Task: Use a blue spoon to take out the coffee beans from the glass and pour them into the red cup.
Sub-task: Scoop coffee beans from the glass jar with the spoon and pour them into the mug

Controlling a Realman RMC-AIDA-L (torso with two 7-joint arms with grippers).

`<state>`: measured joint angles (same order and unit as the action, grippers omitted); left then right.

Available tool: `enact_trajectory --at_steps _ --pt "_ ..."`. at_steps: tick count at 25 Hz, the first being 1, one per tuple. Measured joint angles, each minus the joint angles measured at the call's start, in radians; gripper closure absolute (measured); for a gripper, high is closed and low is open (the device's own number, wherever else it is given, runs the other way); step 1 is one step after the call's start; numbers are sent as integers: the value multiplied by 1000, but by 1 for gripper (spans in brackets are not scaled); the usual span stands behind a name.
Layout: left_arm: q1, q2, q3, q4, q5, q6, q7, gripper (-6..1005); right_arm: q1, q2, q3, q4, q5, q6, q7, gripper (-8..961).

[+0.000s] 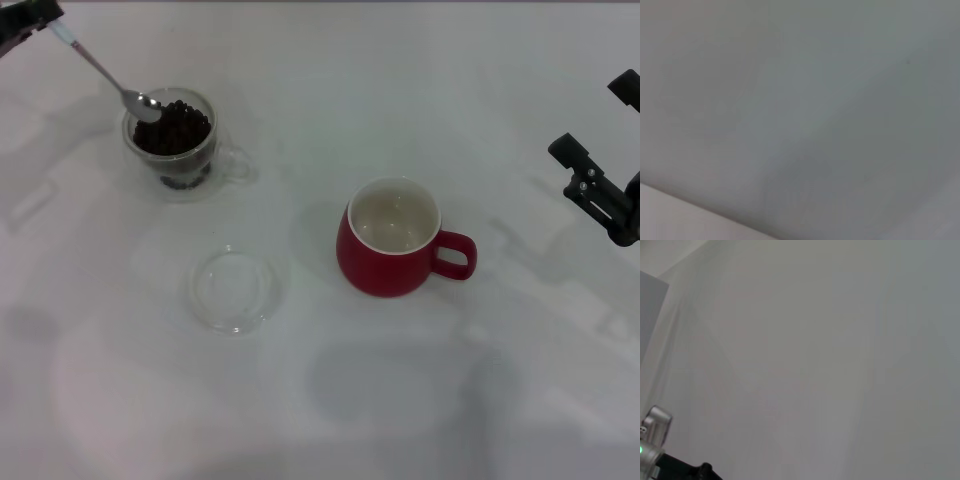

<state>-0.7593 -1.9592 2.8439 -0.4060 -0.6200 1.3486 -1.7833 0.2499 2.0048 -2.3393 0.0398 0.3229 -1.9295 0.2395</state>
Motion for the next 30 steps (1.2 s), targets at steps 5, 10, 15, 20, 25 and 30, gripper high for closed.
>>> enact_trajectory --at_steps 5,10,15,20,25,30 --pt "-38 -14 0 13 53 -84 0 874 1 0 0 -1 1 12 4 194" --pt "-51 -23 0 46 84 -126 9 874 2 0 1 -2 21 36 6 194" --pt "-52 -35 0 49 99 -134 5 875 2 0 3 -2 36 51 10 193" --pt "-45 -47 0 50 115 -160 -10 875 7 0 3 -1 38 50 11 193" --pt "-42 -58 0 52 116 -175 -13 875 8 0 3 -1 40 51 11 193" --pt "-21 -61 0 79 76 -175 -31 874 9 0 3 -2 41 52 10 193"
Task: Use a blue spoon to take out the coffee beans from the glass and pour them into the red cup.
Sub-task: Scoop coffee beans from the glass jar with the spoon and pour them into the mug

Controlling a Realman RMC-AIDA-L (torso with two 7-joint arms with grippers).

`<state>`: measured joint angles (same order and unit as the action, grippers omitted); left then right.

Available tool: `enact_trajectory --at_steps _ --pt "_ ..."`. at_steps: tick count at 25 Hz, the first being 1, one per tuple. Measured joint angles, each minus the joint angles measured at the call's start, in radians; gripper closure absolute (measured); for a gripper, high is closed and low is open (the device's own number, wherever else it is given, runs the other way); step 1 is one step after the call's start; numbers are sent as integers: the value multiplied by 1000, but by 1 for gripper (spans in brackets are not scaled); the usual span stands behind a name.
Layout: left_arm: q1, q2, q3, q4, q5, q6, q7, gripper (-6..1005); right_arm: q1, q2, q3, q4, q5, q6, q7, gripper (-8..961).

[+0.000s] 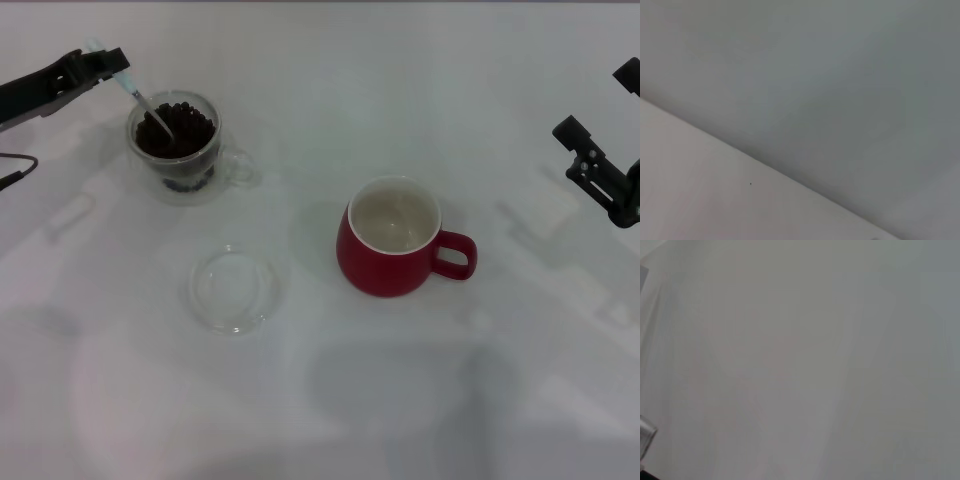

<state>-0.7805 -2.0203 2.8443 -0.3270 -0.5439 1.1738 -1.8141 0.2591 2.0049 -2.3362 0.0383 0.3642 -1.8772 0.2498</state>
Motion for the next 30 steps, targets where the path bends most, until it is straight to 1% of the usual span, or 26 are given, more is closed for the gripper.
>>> enact_trajectory --at_steps 9,14,16,23,30 --pt "60 2 0 32 -113 12 -25 874 -1 0 0 0 7 1 -4 194" --pt "100 15 0 79 -173 26 -27 874 0 0 0 0 7 2 -2 193" --pt "121 18 0 89 -204 55 -27 874 1 0 0 0 8 2 -1 193" --pt "164 24 -1 90 -275 146 -30 875 9 0 1 0 9 1 0 194" --pt "196 30 -1 89 -297 219 -23 875 13 0 7 -2 9 -2 -2 194"
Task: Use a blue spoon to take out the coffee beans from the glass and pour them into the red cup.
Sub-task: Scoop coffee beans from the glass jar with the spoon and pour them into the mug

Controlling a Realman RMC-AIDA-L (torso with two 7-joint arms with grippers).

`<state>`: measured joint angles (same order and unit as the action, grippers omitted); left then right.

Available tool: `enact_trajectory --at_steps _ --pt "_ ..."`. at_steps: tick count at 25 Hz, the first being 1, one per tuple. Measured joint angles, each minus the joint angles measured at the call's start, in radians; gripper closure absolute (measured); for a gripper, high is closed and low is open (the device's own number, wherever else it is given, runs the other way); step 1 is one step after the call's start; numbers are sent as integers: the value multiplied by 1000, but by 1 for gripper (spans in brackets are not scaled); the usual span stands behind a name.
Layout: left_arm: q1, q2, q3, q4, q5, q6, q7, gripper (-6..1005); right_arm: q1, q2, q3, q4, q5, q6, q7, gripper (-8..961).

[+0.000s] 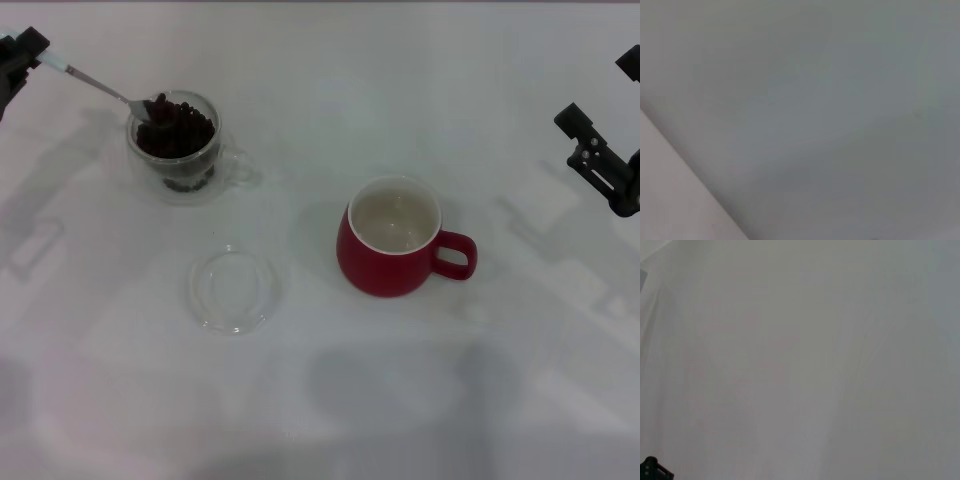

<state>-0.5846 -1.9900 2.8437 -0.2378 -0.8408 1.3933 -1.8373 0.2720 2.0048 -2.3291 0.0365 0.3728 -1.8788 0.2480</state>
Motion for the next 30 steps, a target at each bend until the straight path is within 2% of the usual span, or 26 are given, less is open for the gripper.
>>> enact_trajectory --at_steps 18,30 --pt "-41 -11 0 31 94 128 9 874 15 0 1 -1 -2 4 -20 193" --pt "-114 -21 0 96 205 141 8 874 7 0 4 -1 1 -4 -33 193"
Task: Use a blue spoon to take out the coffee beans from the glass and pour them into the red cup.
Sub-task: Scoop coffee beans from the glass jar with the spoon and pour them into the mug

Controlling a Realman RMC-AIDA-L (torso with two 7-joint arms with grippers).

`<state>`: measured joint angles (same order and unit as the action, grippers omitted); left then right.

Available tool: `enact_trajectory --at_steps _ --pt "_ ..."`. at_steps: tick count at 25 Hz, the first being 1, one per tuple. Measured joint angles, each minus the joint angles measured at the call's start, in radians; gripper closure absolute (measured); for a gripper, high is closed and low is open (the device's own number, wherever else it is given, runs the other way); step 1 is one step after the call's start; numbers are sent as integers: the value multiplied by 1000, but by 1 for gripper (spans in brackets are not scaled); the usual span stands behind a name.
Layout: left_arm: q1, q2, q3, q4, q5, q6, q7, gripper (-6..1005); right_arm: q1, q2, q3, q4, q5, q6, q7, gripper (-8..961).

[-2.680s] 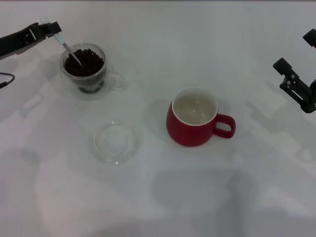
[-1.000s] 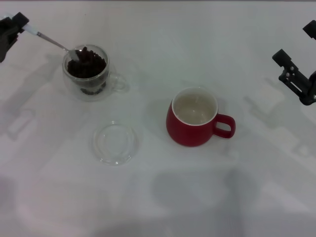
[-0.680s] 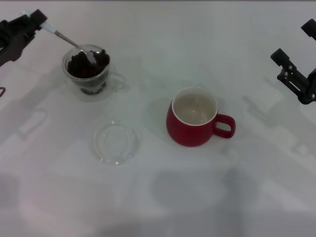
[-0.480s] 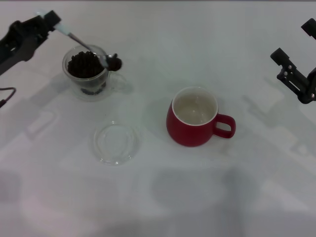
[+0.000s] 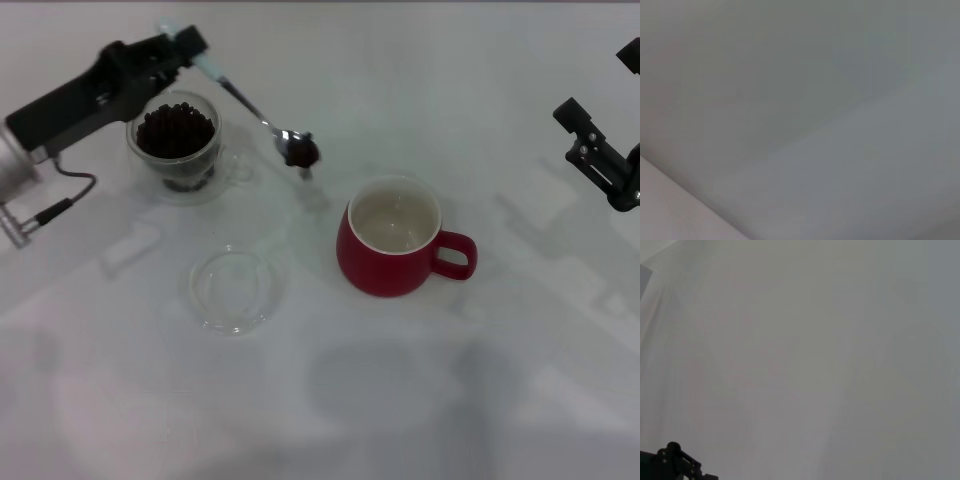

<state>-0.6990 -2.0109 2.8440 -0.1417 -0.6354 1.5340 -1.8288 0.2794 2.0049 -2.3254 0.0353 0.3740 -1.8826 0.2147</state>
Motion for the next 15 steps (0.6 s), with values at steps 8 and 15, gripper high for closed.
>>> enact_trajectory --at_steps 8,15 --pt "-49 -24 0 6 37 -19 -2 874 -20 0 0 0 -1 -4 0 193" --pt "-68 -36 0 6 67 -89 11 874 -31 0 0 0 -1 -16 0 194"
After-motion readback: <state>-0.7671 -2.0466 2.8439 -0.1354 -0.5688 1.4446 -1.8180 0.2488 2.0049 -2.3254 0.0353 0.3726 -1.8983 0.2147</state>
